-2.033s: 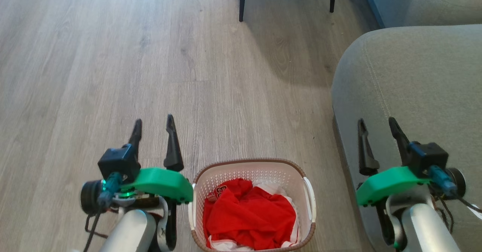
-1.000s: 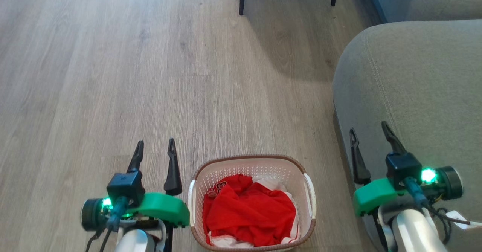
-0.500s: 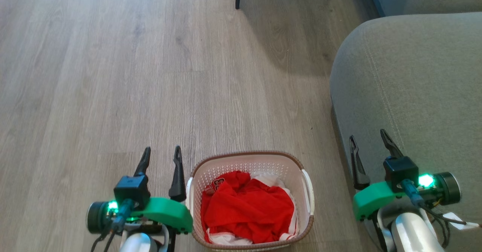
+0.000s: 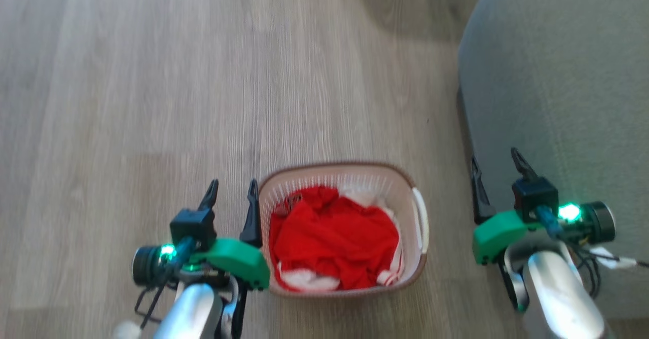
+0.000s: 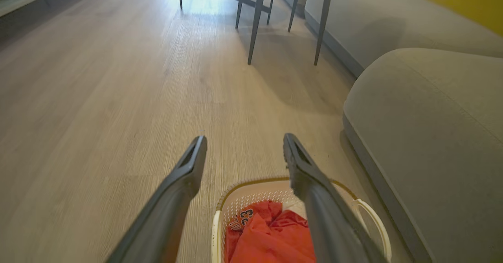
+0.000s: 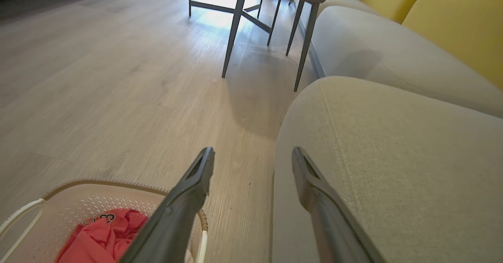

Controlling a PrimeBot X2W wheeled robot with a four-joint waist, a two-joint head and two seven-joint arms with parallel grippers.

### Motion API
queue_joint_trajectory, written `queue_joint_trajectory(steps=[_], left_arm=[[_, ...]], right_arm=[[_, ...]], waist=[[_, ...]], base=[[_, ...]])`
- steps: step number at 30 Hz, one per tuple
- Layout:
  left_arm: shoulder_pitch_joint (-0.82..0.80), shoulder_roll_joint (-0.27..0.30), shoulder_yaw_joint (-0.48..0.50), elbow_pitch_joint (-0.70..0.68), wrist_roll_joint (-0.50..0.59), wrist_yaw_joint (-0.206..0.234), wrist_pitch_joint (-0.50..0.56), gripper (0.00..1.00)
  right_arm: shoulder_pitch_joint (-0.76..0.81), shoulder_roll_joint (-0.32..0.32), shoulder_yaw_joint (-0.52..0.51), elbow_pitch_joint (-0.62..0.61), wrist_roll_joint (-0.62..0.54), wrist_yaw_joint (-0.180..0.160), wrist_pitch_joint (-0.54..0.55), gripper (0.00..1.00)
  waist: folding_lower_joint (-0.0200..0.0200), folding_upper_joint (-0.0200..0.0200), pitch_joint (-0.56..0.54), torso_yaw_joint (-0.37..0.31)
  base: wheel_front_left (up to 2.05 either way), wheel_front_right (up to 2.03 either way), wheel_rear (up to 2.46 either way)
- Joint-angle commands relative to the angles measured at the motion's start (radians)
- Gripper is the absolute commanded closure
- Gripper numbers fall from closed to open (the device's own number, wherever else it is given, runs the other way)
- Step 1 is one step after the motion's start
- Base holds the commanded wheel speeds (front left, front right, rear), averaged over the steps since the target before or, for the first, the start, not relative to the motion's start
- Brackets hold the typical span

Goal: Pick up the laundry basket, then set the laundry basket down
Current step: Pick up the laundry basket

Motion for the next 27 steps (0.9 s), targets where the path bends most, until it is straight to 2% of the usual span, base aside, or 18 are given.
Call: queue_joint_trajectory(steps=[1,9,14,16,18,22,27], left_arm=[[-0.060,-0.003,0.021,-0.007,-0.007,-0.001,-0.010,0.00],[-0.226,-0.003,-0.016,0.199,-0.025,-0.002,-0.010,0.00],[-0.323,-0.003,-0.043,0.331,-0.053,-0.016,-0.010,0.00],[-0.359,-0.003,-0.058,0.386,-0.066,-0.022,-0.010,0.00],[-0.407,-0.003,-0.093,0.458,-0.089,-0.027,-0.010,0.00],[-0.463,-0.003,-0.147,0.535,-0.129,-0.037,-0.010,0.00],[-0.518,-0.003,-0.220,0.643,-0.204,-0.078,-0.010,0.00]], right_arm=[[-0.047,-0.006,0.021,-0.009,0.004,0.007,-0.012,0.00],[-0.180,-0.027,0.059,0.142,0.061,0.007,-0.012,0.00],[-0.266,-0.031,0.098,0.302,0.138,0.007,-0.011,0.00],[-0.306,-0.029,0.148,0.381,0.192,0.007,0.007,0.00],[-0.365,-0.058,0.218,0.474,0.233,0.007,0.013,0.00],[-0.429,-0.070,0.273,0.554,0.292,0.007,0.006,0.00],[-0.486,-0.069,0.345,0.624,0.350,0.007,0.005,0.00]], waist=[[0.0000,0.0000,0.078,0.007],[0.0000,0.0000,0.254,0.020],[0.0000,0.0000,0.343,0.028],[0.0000,0.0000,0.376,0.027],[0.0000,0.0000,0.419,0.032],[0.0000,0.0000,0.472,0.038],[0.0000,0.0000,0.519,0.039]], base=[[0.00,0.00,0.00],[0.00,0.00,0.00],[0.00,0.00,0.00],[0.00,0.00,0.00],[0.00,0.00,0.00],[0.00,0.00,0.00],[0.00,0.00,0.00]])
